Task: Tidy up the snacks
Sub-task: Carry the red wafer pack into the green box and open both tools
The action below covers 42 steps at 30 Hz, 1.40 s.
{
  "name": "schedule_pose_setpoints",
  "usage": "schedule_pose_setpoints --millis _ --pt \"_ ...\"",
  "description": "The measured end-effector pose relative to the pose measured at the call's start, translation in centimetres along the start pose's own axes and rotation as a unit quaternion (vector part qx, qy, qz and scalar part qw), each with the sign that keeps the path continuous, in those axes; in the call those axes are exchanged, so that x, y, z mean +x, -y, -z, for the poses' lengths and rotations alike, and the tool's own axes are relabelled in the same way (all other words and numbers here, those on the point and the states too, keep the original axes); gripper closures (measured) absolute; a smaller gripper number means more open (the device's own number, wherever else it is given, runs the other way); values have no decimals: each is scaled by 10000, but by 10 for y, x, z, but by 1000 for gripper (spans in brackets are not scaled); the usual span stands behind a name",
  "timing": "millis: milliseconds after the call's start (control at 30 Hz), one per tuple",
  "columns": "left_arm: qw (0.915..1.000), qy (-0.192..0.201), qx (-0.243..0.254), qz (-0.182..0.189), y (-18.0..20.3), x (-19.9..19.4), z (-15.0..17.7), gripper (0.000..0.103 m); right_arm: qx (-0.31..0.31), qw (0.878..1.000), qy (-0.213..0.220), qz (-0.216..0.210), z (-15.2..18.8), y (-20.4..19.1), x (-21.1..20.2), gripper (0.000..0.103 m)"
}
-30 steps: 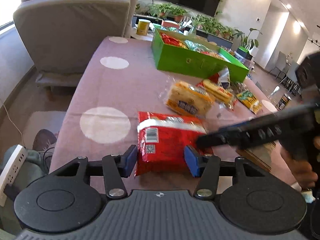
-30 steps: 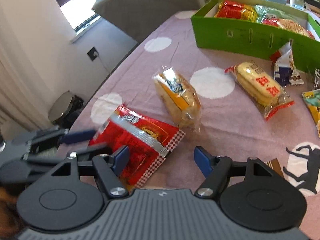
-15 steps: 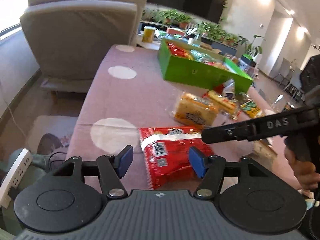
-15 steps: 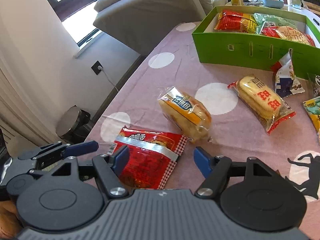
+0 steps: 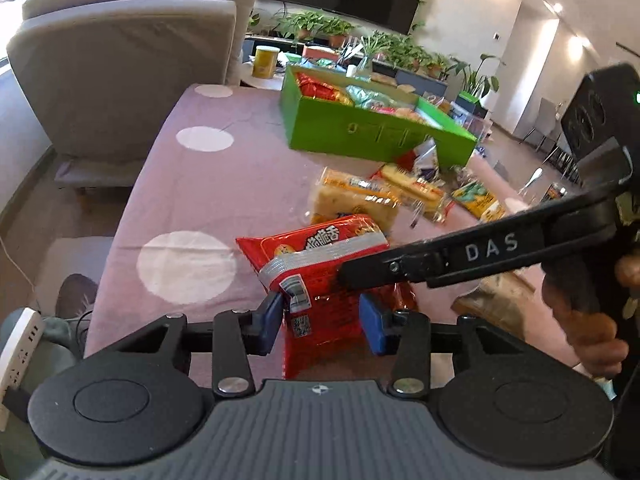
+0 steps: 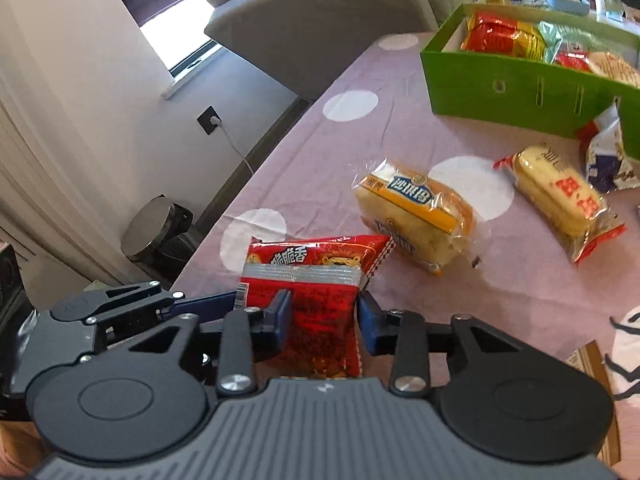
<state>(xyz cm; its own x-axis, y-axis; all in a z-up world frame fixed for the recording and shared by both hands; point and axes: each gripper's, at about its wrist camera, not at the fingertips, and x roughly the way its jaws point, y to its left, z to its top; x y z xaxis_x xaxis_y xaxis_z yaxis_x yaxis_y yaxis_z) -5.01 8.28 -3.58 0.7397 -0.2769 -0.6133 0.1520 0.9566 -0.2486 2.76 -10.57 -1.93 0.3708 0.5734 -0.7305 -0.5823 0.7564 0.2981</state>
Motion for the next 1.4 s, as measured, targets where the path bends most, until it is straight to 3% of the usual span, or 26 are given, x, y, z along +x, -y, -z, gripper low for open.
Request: schedule_pose_setpoints --millis 333,633,933,1400 --pt "9976 517 454 61 22 -10 -35 63 -2 9980 638 16 -18 8 -37 67" --pt "9937 736 810 239 42 13 -83 63 174 9922 1202 285 -47 31 -59 67" --pt "9908 811 1046 285 58 51 -135 62 386 9853 1614 396 -82 63 -73 66" --pt "9878 719 1377 129 69 95 -176 59 652 9794 1845 491 -123 106 -61 65"
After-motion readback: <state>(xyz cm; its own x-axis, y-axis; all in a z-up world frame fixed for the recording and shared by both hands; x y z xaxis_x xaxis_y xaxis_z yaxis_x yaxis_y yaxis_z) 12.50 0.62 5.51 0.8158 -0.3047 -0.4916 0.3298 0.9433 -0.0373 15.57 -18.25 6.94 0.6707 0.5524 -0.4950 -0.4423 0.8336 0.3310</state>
